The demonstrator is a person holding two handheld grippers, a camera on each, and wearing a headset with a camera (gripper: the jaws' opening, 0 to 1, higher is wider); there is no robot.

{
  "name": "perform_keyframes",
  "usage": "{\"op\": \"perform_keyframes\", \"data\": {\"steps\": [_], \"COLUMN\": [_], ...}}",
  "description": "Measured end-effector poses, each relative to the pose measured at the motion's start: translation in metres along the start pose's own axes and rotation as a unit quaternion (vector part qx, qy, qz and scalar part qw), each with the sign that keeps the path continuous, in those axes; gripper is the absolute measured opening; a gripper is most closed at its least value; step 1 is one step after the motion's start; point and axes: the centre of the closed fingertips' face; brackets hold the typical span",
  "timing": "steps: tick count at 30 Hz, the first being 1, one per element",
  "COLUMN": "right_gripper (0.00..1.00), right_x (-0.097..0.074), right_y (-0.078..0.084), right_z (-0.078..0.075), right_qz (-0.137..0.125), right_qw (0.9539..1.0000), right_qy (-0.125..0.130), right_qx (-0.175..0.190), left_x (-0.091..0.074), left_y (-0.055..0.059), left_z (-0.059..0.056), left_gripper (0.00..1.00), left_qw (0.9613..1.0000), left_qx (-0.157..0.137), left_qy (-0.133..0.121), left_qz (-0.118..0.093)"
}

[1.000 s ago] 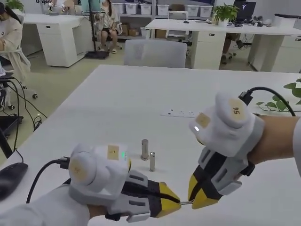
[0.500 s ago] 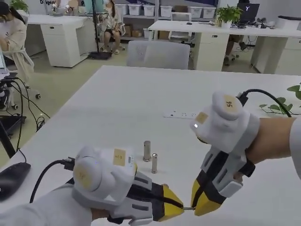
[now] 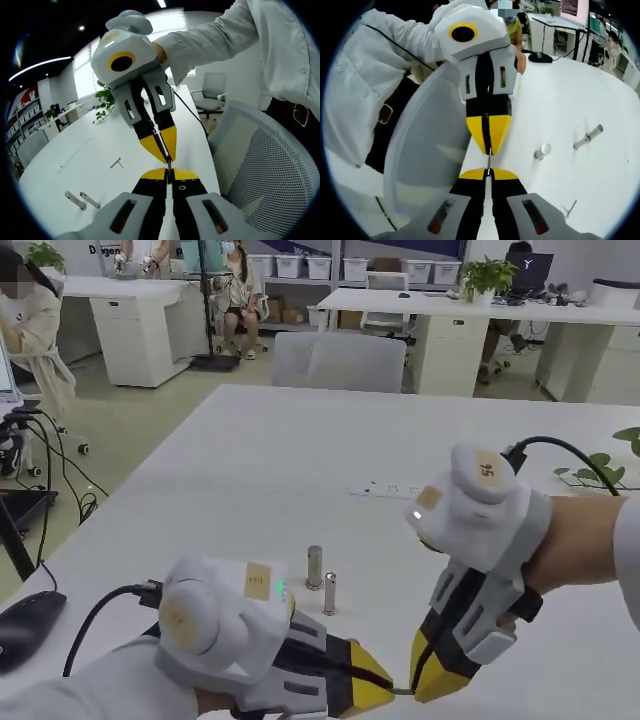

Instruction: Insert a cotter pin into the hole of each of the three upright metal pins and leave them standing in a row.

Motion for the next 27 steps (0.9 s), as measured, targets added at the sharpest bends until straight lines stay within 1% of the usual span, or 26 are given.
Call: {"op": "perform_keyframes", "data": {"steps": [2, 5, 7, 8, 12, 14, 17, 20, 22, 27], "right_gripper": [0.05, 0.04, 0.04, 0.04, 0.04, 0.04, 0.04, 0.04, 0.04, 0.03], "right_x": [0.0, -0.001, -0.002, -0.003, -0.004, -0.004, -0.003, -0.002, -0.003, -0.004], "right_y": [-0.001, -0.002, -0.002, -0.003, -0.005, -0.005, -0.005, -0.003, -0.003, -0.004], "right_z": [0.0, -0.004, -0.006, -0.008, -0.011, -0.011, -0.01, -0.011, -0.013, -0.014], "right_qz": [-0.002, -0.003, -0.003, -0.003, -0.009, -0.008, -0.003, 0.002, 0.002, -0.002], "right_qw": [0.9999, 0.9993, 0.9985, 0.9975, 0.9949, 0.994, 0.9935, 0.9931, 0.9927, 0.9925], "right_qy": [0.008, 0.029, 0.045, 0.057, 0.085, 0.093, 0.096, 0.099, 0.103, 0.107], "right_qx": [-0.006, -0.023, -0.033, -0.041, -0.053, -0.057, -0.061, -0.064, -0.063, -0.059], "left_x": [0.0, -0.001, -0.002, -0.003, -0.006, -0.006, -0.004, -0.004, -0.004, -0.004], "left_y": [0.001, 0.0, 0.0, 0.0, 0.0, 0.0, -0.001, 0.001, 0.0, -0.001], "left_z": [0.001, 0.005, 0.007, 0.008, 0.011, 0.011, 0.008, 0.009, 0.009, 0.01], "left_gripper": [0.0, 0.0, 0.0, 0.0, 0.0, 0.0, 0.0, 0.0, 0.0, 0.01], "left_qw": [1.0, 0.9994, 0.9985, 0.9981, 0.9957, 0.9955, 0.9966, 0.9968, 0.9969, 0.9965], "left_qx": [-0.009, -0.03, -0.05, -0.054, -0.081, -0.083, -0.072, -0.071, -0.066, -0.07], "left_qy": [-0.002, -0.008, -0.012, -0.015, -0.023, -0.023, -0.02, -0.021, -0.025, -0.027], "left_qz": [-0.004, -0.013, -0.02, -0.024, -0.038, -0.039, -0.034, -0.032, -0.033, -0.039]}}
Point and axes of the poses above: the centre of the closed fingertips' face, and the gripper's own axes: x roughly forward along the fingers, z roughly to its left, y roughly out of its underside, and after that the axes turned 1 degree about y, right-handed
